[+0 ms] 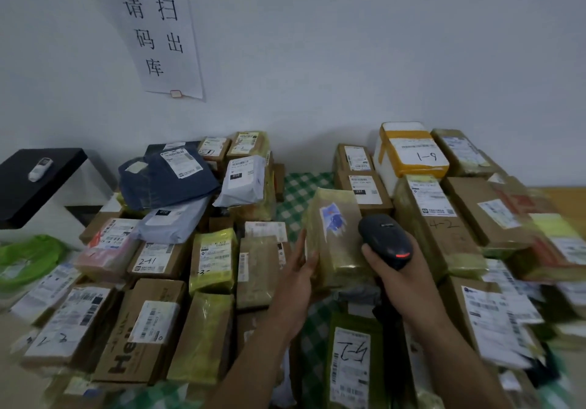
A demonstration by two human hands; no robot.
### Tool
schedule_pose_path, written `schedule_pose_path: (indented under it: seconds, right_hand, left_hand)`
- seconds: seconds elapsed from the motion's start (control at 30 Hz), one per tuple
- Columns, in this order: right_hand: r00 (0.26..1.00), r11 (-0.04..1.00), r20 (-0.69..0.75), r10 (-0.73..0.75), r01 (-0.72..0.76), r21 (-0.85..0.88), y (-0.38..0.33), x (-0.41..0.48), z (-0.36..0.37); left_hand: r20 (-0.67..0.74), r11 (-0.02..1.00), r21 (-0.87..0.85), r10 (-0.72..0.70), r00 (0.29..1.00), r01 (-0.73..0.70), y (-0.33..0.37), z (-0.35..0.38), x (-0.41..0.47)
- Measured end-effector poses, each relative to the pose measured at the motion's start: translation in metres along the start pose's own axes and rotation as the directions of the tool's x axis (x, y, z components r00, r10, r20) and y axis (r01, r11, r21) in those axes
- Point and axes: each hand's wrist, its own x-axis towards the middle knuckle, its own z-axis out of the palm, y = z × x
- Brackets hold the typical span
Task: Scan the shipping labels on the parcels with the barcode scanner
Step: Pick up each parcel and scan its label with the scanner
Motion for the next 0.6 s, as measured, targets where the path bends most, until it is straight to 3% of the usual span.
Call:
schedule_pose_path:
  seconds: [0.23,0.3,0.47,0.6]
  right_hand:
    - [0.998,0.995,-0.003,-0.062,0.061,-0.084,0.008,-0.008,-0.02]
    - [0.998,0.996,0.012,-0.058,0.059,-0.068,0.007,-0.011,-0.02]
    - [0.988,0.996,-0.145,-0.058,0.046,-0.082,0.008,-0.008,-0.023]
    - [0.992,0.991,-0.124,-0.004,-0.013,-0.134,0.015,-0.002,-0.026]
  left_hand:
    - [0.133,0.957,0.276,0.052,0.99,-0.087,0.005,0.016,-0.003]
    - [0.11,0.972,0.222,0.054,0.992,-0.078,0.004,0.016,-0.004]
    - [0.084,0.997,-0.068,0.045,0.995,-0.04,-0.003,0.018,-0.003]
    - [0.081,0.986,-0.157,0.076,0.994,-0.063,-0.01,0.019,-0.003]
